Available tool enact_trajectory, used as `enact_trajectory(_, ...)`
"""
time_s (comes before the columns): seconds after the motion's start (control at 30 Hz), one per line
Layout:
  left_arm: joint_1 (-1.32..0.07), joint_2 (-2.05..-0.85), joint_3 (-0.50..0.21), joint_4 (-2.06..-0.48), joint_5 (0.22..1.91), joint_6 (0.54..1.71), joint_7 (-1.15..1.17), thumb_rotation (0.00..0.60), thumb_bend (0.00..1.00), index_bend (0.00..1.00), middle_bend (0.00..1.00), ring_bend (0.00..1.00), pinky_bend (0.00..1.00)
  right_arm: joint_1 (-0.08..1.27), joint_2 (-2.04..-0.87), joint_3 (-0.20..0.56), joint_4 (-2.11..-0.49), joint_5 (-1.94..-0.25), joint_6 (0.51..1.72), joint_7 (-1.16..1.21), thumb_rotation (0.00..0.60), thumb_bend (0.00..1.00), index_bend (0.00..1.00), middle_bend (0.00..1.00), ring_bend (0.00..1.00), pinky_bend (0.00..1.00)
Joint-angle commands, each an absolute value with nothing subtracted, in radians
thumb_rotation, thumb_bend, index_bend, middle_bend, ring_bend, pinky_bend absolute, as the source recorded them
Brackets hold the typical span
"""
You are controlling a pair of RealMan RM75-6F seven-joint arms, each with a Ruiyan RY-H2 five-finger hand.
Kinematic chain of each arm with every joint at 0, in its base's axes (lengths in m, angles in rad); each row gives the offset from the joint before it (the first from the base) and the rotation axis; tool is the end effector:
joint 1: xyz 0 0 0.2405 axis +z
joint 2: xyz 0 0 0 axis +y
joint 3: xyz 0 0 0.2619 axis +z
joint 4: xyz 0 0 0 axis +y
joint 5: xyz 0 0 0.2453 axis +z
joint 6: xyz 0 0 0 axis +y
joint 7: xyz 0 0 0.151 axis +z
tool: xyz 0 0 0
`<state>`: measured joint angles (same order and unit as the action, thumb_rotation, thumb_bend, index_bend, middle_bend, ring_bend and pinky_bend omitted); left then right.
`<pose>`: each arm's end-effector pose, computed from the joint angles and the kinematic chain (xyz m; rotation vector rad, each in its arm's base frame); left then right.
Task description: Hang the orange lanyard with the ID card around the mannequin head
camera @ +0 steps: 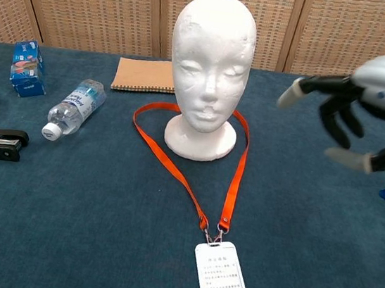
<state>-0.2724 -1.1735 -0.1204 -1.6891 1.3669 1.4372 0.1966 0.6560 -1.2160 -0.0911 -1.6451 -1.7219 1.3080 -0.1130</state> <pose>-0.2760 0.2615 0.1130 -1.4031 -0.7999 -0.9524 -0.1717 -0.2809 0.0408 2.1006 -0.5096 1.1788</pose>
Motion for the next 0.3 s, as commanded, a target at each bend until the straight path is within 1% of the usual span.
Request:
enact_trajectory(0.03,-0.252,-1.174,-0.105,-1.697,1.387,1.463,0.197,0.600,0.00,0.00,0.00,0.00,0.00,0.508,-1.153,-0.087,-1.532,-1.674,1.458,-0.024,0.600,0.07,0.02,0.20,0.15,0.28)
enact_trajectory(0.07,-0.244,-1.175,-0.100,-1.698,1.394,1.471,0.196,0.600,0.00,0.00,0.00,0.00,0.00,0.482,-1.150,-0.083,-1.527,-1.642,1.470,-0.030,0.600,0.01,0.00,0.07,0.04,0.10)
enact_trajectory(0.1,-0.234,-1.174,-0.092,-1.700,1.402,1.482,0.194,0.600,0.00,0.00,0.00,0.00,0.00,0.453,-1.143,-0.079,-1.530,-1.601,1.475,-0.040,0.600,0.00,0.00,0.02,0.00,0.04)
enact_trajectory(0.13,-0.225,-1.174,-0.086,-1.700,1.408,1.491,0.192,0.600,0.00,0.00,0.00,0.00,0.00,0.433,-1.138,-0.074,-1.540,-1.567,1.476,-0.048,0.600,0.00,0.00,0.00,0.00,0.00)
enact_trajectory(0.17,-0.214,-1.174,-0.078,-1.699,1.416,1.502,0.190,0.600,0.00,0.00,0.00,0.00,0.00,0.410,-1.136,-0.065,-1.554,-1.530,1.483,-0.051,0.600,0.00,0.00,0.00,0.00,0.00)
enact_trajectory(0.2,-0.194,-1.173,-0.057,-1.696,1.428,1.514,0.190,0.600,0.00,0.00,0.00,0.00,0.00,0.370,-1.149,-0.048,-1.543,-1.488,1.526,-0.042,0.600,0.00,0.00,0.00,0.00,0.00)
enact_trajectory(0.3,-0.173,-1.173,-0.038,-1.695,1.448,1.530,0.180,0.600,0.00,0.00,0.00,0.00,0.00,0.325,-1.200,-0.025,-1.489,-1.476,1.588,-0.071,0.600,0.00,0.00,0.00,0.00,0.00)
